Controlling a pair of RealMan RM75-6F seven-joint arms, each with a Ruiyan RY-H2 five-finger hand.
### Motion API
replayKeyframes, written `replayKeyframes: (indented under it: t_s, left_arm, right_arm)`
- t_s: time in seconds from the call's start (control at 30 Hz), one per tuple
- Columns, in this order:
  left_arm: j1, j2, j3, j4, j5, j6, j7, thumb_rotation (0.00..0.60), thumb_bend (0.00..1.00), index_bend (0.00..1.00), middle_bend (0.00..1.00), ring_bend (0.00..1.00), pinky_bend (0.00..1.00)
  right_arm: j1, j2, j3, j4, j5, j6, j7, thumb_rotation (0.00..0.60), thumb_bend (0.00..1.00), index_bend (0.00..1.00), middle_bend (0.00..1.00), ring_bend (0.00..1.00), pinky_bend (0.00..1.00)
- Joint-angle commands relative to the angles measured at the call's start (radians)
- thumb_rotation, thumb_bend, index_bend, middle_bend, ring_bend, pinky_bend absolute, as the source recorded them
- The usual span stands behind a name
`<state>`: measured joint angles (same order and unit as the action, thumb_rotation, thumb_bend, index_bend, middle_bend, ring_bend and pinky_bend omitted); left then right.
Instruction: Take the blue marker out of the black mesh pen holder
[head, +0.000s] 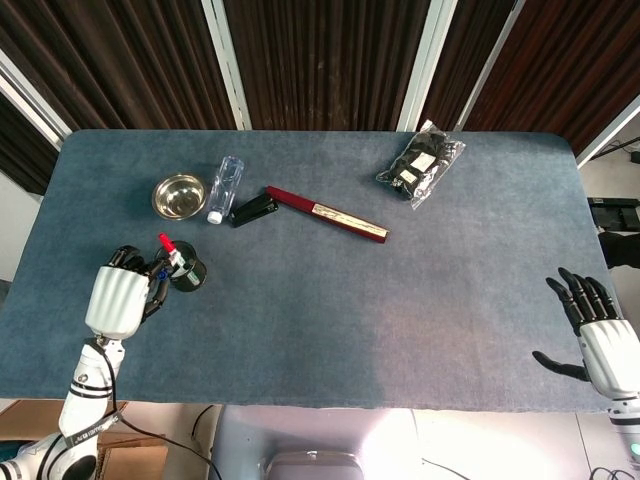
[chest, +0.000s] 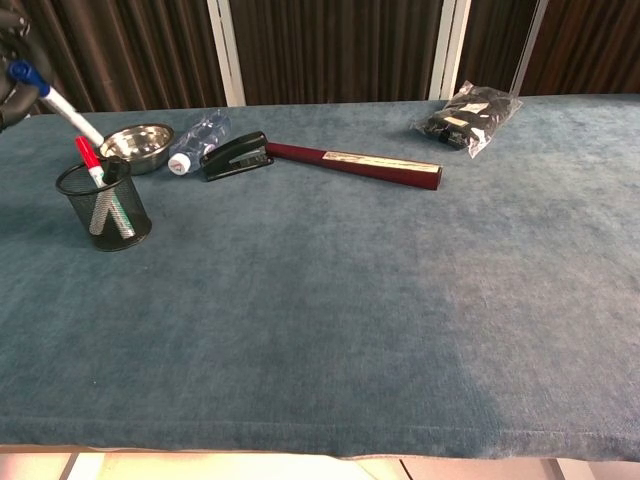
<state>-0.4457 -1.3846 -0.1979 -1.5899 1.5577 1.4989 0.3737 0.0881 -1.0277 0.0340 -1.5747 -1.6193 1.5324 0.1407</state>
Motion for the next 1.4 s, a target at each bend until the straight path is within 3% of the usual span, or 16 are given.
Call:
replayKeyframes:
  t_s: [0.03, 0.23, 0.37, 0.53, 0.63, 0.7, 0.8, 0.9, 1.0, 1.17, 1.27, 1.4]
  left_arm:
    - [-0.053, -0.032, -0.031, -0.033, 0.046, -0.025, 0.059, 0.6, 0.57, 0.64, 0.74, 0.61, 0.34]
    - [-0.184, -0.151, -0.085, 0.054, -0.011, -0.171, 0.055, 0.6, 0.57, 0.64, 0.75, 0.6, 0.34]
    - [-0.297, -0.287, -0.117, 0.244, -0.062, -0.278, 0.058, 0.6, 0.57, 0.64, 0.75, 0.6, 0.34]
    - [-0.381, -0.433, -0.131, 0.479, -0.095, -0.319, 0.051, 0.6, 0.57, 0.64, 0.75, 0.59, 0.33]
    - [-0.405, -0.484, -0.139, 0.566, -0.142, -0.355, 0.066, 0.6, 0.55, 0.63, 0.73, 0.56, 0.33]
    - [-0.411, -0.498, -0.144, 0.585, -0.181, -0.387, 0.091, 0.6, 0.5, 0.57, 0.68, 0.51, 0.3]
    - [-0.406, -0.489, -0.154, 0.545, -0.264, -0.446, 0.156, 0.6, 0.37, 0.35, 0.47, 0.31, 0.21]
    - [-0.393, -0.467, -0.165, 0.47, -0.326, -0.467, 0.177, 0.6, 0.32, 0.16, 0.28, 0.15, 0.14]
    - [-0.376, -0.424, -0.166, 0.378, -0.374, -0.478, 0.2, 0.6, 0.31, 0.04, 0.14, 0.04, 0.08]
    - [-0.304, -0.278, -0.148, 0.12, -0.425, -0.442, 0.229, 0.6, 0.3, 0.0, 0.05, 0.0, 0.02]
    - [-0.236, -0.168, -0.128, -0.012, -0.414, -0.365, 0.236, 0.6, 0.3, 0.0, 0.07, 0.0, 0.02]
    - [-0.139, -0.021, -0.081, -0.099, -0.373, -0.271, 0.229, 0.6, 0.3, 0.06, 0.1, 0.0, 0.02]
  right_arm:
    - [-0.001, 0.0, -0.001, 0.002, 0.001, 0.001, 0.001, 0.6, 0.03, 0.0, 0.0, 0.0, 0.0]
    - [-0.001, -0.004, -0.001, 0.012, 0.004, -0.001, 0.008, 0.6, 0.03, 0.0, 0.0, 0.0, 0.0]
    - [-0.002, -0.003, -0.002, 0.014, 0.001, 0.001, 0.01, 0.6, 0.03, 0.0, 0.0, 0.0, 0.0]
    - [-0.007, 0.0, -0.003, 0.014, 0.005, 0.005, 0.012, 0.6, 0.03, 0.0, 0.0, 0.0, 0.0]
    - [-0.008, 0.0, -0.004, 0.015, 0.005, 0.006, 0.013, 0.6, 0.03, 0.0, 0.0, 0.0, 0.0]
    - [-0.009, 0.0, -0.004, 0.017, 0.006, 0.006, 0.014, 0.6, 0.03, 0.0, 0.0, 0.0, 0.0]
    - [-0.009, -0.001, -0.003, 0.018, 0.008, 0.004, 0.015, 0.6, 0.03, 0.0, 0.0, 0.0, 0.0]
    - [-0.006, -0.001, -0.002, 0.016, 0.005, 0.004, 0.014, 0.6, 0.03, 0.0, 0.0, 0.0, 0.0]
    - [-0.005, 0.0, -0.002, 0.014, 0.003, 0.003, 0.012, 0.6, 0.03, 0.0, 0.0, 0.0, 0.0]
    - [-0.008, 0.003, -0.001, 0.013, 0.007, 0.006, 0.013, 0.6, 0.03, 0.0, 0.0, 0.0, 0.0]
    - [-0.01, 0.003, -0.002, 0.018, 0.012, 0.004, 0.018, 0.6, 0.03, 0.0, 0.0, 0.0, 0.0]
    - [-0.01, 0.002, 0.0, 0.026, 0.021, -0.002, 0.028, 0.6, 0.03, 0.0, 0.0, 0.0, 0.0]
